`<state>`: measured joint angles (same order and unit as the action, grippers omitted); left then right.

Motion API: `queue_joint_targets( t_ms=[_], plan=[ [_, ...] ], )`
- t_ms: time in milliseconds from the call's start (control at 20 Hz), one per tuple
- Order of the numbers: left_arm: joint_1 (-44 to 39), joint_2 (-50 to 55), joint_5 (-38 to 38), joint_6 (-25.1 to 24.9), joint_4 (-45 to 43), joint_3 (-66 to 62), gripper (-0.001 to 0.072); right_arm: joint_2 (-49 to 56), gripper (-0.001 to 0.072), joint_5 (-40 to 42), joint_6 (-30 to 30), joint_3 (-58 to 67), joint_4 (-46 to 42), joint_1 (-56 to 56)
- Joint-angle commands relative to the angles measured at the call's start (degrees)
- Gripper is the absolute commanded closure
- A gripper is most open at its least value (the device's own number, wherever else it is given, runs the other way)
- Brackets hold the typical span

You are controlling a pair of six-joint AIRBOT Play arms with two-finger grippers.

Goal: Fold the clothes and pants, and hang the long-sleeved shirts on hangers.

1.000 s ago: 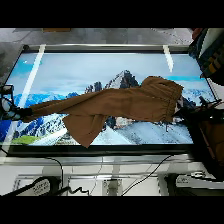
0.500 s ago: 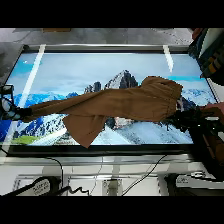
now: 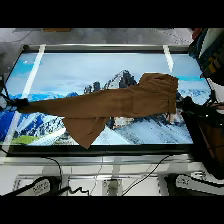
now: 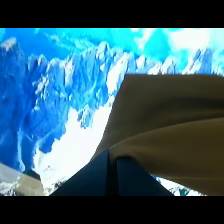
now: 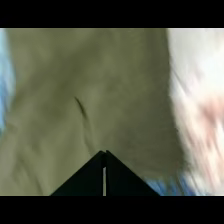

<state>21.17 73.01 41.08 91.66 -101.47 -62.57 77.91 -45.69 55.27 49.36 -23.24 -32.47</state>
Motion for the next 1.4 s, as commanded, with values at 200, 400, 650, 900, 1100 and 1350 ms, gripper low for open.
queue_joint_targets(
  t_ms=[200, 400, 650, 900, 1100, 1350],
  plan=[
    [0.07, -2.95, 8.66, -2.08, -0.31, -11.72, 0.0688, -10.84, 0.0688, -0.74, 6.45, 4.98, -12.81, 0.00],
    [0.11, -2.19, 19.69, -5.77, -0.46, -11.54, 0.0688, -10.82, 0.0614, -7.28, 18.43, 3.58, -31.82, 0.00],
    [0.00, 0.37, 19.65, -5.77, 4.57, -11.45, 0.0687, -2.51, 0.0245, -9.35, 20.31, -2.43, -23.87, 0.02],
    [0.00, 2.16, 19.61, -5.77, 5.73, -11.45, 0.0686, 9.29, 0.0138, -5.25, 16.98, -2.38, -7.91, 0.02],
    [0.00, 2.49, 19.41, -5.77, 5.70, -11.45, 0.0686, 14.25, 0.0155, -1.09, 13.20, -2.38, -2.34, 0.02],
    [0.00, 2.62, 16.87, -5.55, 5.77, -11.45, 0.0686, 14.36, 0.0344, 0.09, 7.91, -2.34, 3.89, 0.02]
  ],
)
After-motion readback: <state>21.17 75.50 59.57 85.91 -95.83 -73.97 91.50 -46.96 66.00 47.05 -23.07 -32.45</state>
